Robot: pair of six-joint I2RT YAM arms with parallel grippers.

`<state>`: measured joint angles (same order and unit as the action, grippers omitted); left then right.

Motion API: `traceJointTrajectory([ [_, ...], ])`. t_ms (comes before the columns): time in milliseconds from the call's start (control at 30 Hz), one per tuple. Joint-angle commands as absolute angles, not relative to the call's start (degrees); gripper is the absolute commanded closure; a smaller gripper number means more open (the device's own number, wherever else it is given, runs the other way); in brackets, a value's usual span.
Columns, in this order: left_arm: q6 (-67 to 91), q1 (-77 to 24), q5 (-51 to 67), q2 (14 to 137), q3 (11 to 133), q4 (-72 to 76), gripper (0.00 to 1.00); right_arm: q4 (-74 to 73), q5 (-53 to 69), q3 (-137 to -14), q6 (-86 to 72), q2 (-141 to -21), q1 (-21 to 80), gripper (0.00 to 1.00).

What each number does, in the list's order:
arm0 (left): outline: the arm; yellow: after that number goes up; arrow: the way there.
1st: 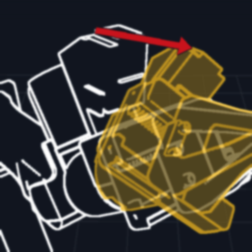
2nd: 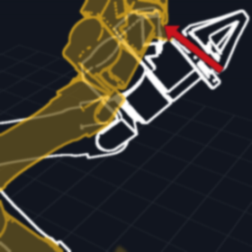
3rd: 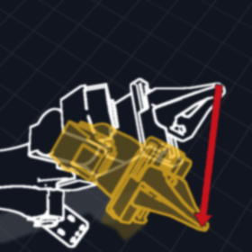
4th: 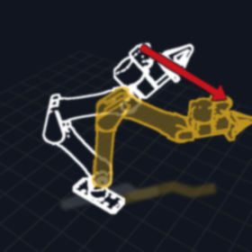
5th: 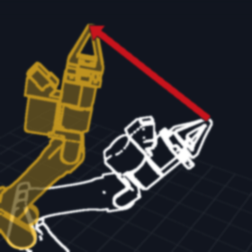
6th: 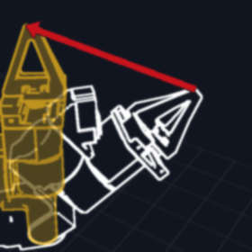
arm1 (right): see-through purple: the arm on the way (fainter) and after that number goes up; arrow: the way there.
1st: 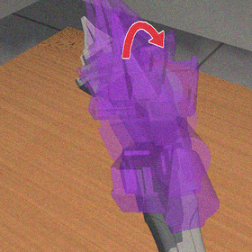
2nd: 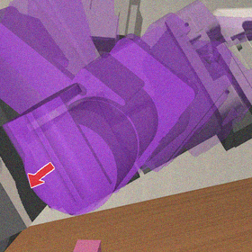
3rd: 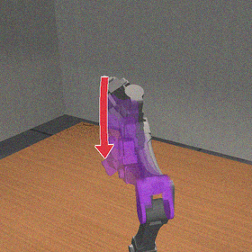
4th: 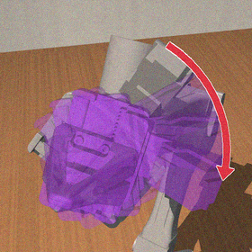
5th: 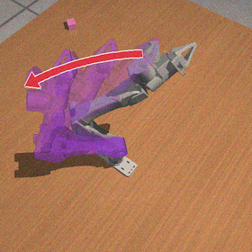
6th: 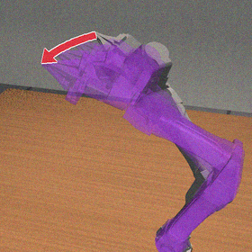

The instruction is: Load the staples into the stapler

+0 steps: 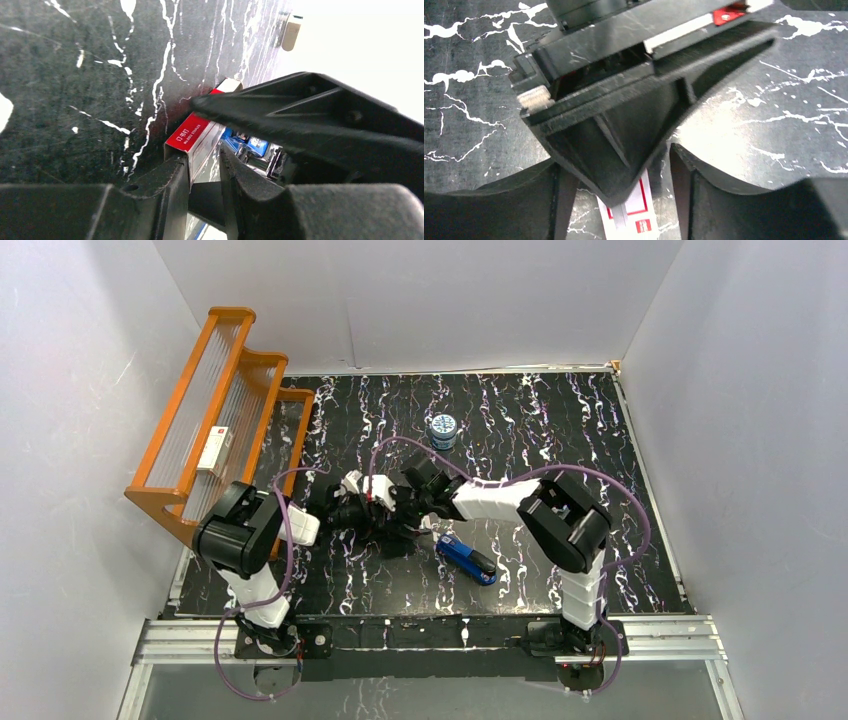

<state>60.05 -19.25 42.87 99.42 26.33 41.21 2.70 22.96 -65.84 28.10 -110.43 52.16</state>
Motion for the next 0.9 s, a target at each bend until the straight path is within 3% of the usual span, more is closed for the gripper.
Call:
traceJointTrajectory([
  [0,59.0,-19.1,43.6,100.2,27.2,41.4,0.72,1.0,22.9,-66.1,26.2,-104.4,49.5,0.25],
  [200,52.8,-18.5,37.4,93.5,29.7,26.5,0.53,-7.7,27.4,-62.8,32.1,-98.1,45.5,0.26],
  [333,52.2,-18.5,36.8,91.9,30.1,23.6,0.52,-11.5,28.4,-62.4,39.0,-98.5,44.7,0.28],
  [567,52.2,-18.6,38.9,94.7,30.1,25.1,0.61,-9.3,29.3,-62.7,41.6,-101.0,44.6,0.29],
  [733,50.3,-18.2,38.7,95.2,30.5,23.2,0.46,-8.7,30.6,-63.5,43.4,-103.1,44.7,0.29],
  [867,50.9,-18.2,37.7,95.4,30.9,21.9,0.4,-8.0,31.4,-62.9,43.5,-103.1,44.6,0.28],
])
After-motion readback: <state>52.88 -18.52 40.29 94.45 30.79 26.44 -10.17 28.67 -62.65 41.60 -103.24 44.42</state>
